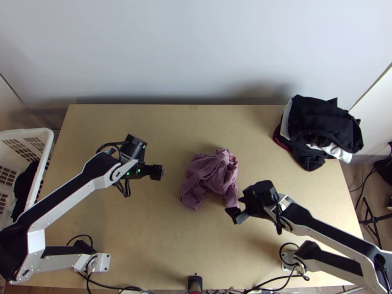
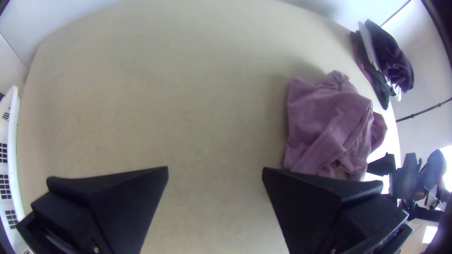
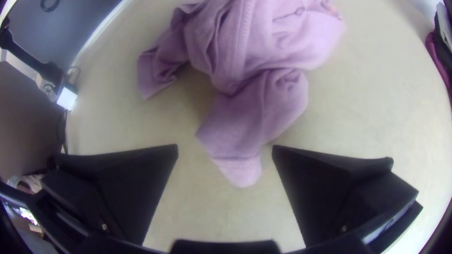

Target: Fold the t-shirt

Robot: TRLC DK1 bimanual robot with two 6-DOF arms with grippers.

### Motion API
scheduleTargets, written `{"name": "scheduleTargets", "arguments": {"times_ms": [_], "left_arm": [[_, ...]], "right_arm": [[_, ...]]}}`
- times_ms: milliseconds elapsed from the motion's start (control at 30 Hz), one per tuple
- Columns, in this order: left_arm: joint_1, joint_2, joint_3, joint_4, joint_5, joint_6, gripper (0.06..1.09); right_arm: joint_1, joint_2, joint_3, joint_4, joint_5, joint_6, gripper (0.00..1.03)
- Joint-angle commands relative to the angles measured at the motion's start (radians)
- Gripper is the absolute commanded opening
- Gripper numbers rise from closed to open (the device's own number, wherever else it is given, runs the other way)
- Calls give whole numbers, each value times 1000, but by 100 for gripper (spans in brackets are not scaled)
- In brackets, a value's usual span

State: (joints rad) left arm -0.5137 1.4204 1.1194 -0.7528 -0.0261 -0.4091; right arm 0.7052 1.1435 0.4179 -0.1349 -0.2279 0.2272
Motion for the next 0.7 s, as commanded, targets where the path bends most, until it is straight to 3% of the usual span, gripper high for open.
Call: {"name": "scheduleTargets", "arguments": {"times_ms": [0,67,333,667], "left_arm": [[11,0,-1,1,2,0,103],[15,0,2,0,2,0,103],[30,-11,2,-16,3,1,103],[30,-17,-26,-16,5,1,103]], "right_arm": [[5,61,4,73,61,-40,49],[4,48,-1,112,94,-63,3],[-27,-68,56,92,121,-89,3],[-158,-93,455,9,150,-97,3]]}}
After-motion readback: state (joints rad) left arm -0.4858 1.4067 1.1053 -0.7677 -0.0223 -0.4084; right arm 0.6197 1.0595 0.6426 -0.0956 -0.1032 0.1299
